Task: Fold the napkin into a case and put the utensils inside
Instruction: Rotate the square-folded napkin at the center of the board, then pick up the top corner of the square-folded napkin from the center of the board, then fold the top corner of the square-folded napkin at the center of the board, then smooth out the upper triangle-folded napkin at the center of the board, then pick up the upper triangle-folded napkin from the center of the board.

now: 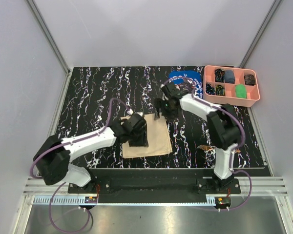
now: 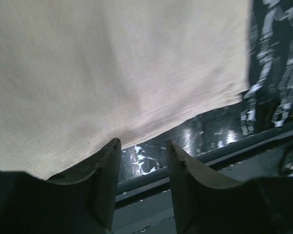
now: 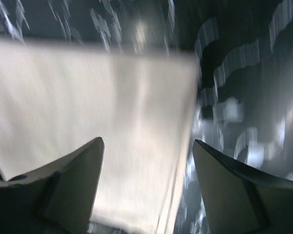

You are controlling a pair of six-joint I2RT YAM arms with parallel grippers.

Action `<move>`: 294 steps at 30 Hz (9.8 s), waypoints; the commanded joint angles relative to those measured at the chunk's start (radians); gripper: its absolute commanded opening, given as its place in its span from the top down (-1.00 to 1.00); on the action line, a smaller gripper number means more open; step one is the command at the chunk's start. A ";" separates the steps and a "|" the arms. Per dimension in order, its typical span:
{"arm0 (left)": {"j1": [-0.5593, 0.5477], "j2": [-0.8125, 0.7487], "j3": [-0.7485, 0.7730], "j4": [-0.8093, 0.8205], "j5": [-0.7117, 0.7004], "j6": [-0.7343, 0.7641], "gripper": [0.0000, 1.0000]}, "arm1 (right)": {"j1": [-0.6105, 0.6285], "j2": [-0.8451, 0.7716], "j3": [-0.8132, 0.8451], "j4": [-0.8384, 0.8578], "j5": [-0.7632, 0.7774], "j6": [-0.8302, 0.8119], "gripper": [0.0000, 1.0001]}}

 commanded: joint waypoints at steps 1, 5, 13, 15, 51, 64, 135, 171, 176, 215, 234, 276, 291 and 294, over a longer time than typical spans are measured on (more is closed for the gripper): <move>0.100 -0.058 0.106 -0.031 -0.028 0.069 0.10 | -0.005 -0.271 -0.244 -0.121 -0.030 0.237 -0.60; 0.165 0.007 0.108 -0.040 -0.019 0.138 0.32 | 0.056 -0.427 -0.386 -0.108 -0.036 0.349 -0.47; 0.168 -0.011 0.059 -0.051 -0.054 0.157 0.43 | 0.078 -0.497 -0.544 -0.027 -0.067 0.447 0.22; 0.168 -0.031 0.024 -0.051 -0.046 0.143 0.46 | 0.086 -0.492 -0.562 0.003 -0.087 0.469 0.29; 0.254 -0.202 -0.058 -0.127 -0.045 0.137 0.40 | 0.129 -0.468 -0.705 0.126 -0.127 0.533 0.32; 0.284 -0.307 -0.206 -0.112 -0.052 0.023 0.47 | 0.129 -0.514 -0.662 0.128 -0.133 0.504 1.00; 0.224 -0.306 -0.340 0.049 0.018 -0.115 0.73 | 0.161 0.408 0.516 0.050 -0.495 0.267 0.85; 0.422 0.083 0.180 0.127 0.063 0.115 0.62 | -0.107 -0.054 -0.024 0.129 -0.481 0.155 -0.12; 0.484 0.226 0.258 0.115 0.060 0.141 0.69 | -0.130 0.017 -0.012 0.143 -0.520 0.106 0.38; 0.272 -0.159 -0.044 0.161 0.168 0.170 0.56 | 0.032 -0.014 -0.105 0.344 -0.559 0.325 -0.01; 0.258 -0.183 -0.263 0.116 0.014 0.131 0.71 | 0.031 0.088 -0.185 0.418 -0.549 0.337 0.28; 0.252 -0.395 -0.412 0.026 0.061 -0.043 0.77 | -0.091 0.167 -0.044 0.231 -0.489 0.153 0.28; 0.520 -0.485 -0.029 -0.206 -0.131 0.043 -0.24 | 0.009 -0.046 0.065 -0.137 -0.098 0.021 -0.36; 0.576 -0.501 0.031 -0.204 -0.206 0.014 -0.27 | 0.104 -0.093 0.048 -0.157 -0.064 0.056 -0.62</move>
